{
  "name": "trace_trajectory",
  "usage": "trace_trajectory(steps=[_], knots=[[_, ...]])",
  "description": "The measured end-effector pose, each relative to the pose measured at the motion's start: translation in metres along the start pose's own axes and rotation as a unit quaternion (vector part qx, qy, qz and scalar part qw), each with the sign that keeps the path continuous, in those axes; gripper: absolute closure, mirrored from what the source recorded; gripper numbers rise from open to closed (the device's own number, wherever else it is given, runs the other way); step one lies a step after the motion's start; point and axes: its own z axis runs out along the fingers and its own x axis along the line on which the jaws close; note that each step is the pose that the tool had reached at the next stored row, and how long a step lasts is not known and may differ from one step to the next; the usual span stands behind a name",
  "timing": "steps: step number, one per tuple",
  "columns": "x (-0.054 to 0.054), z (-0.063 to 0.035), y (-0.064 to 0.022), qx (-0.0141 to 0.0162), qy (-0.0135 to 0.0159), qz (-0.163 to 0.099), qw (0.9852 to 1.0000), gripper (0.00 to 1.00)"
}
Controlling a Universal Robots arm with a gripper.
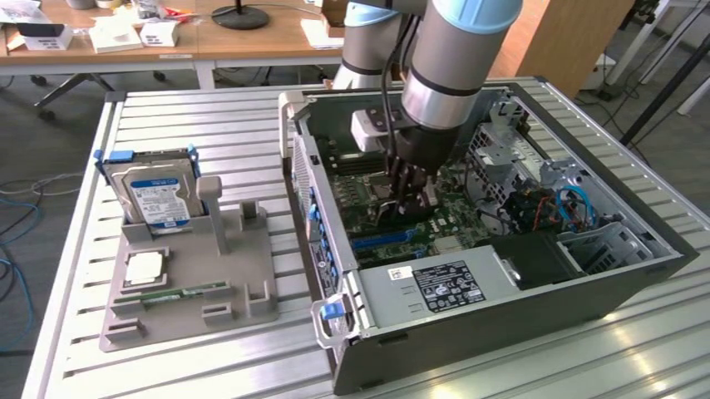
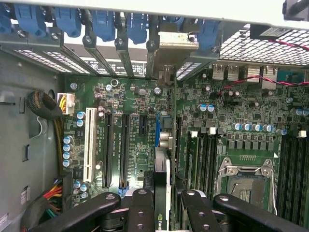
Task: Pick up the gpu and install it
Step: 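Insert the gpu into the slot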
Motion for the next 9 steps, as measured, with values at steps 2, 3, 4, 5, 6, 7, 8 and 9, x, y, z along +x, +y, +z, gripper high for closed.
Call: trace_trajectory(steps=[2, 3, 4, 5, 6, 7, 8, 9], knots=[[0.0, 0.001, 0.0, -0.0001, 0.0001, 0.0, 1.0, 0.74], [0.0, 0.0016, 0.0001, 0.0, 0.0, 0.0, 1.0, 0.74], [0.0001, 0.002, 0.0001, 0.0, 0.0001, 0.0, 1.0, 0.74], [0.0001, 0.0022, 0.0001, -0.0001, 0.0002, 0.0, 1.0, 0.74], [0.0001, 0.0022, 0.0001, -0.0001, 0.0002, 0.0, 1.0, 0.74], [0.0001, 0.0023, 0.0001, -0.0001, 0.0001, 0.0, 1.0, 0.74], [0.0001, 0.0023, 0.0001, 0.0, 0.0001, 0.0, 1.0, 0.74], [0.0001, 0.0025, 0.0001, 0.0, 0.0, 0.0, 1.0, 0.74]])
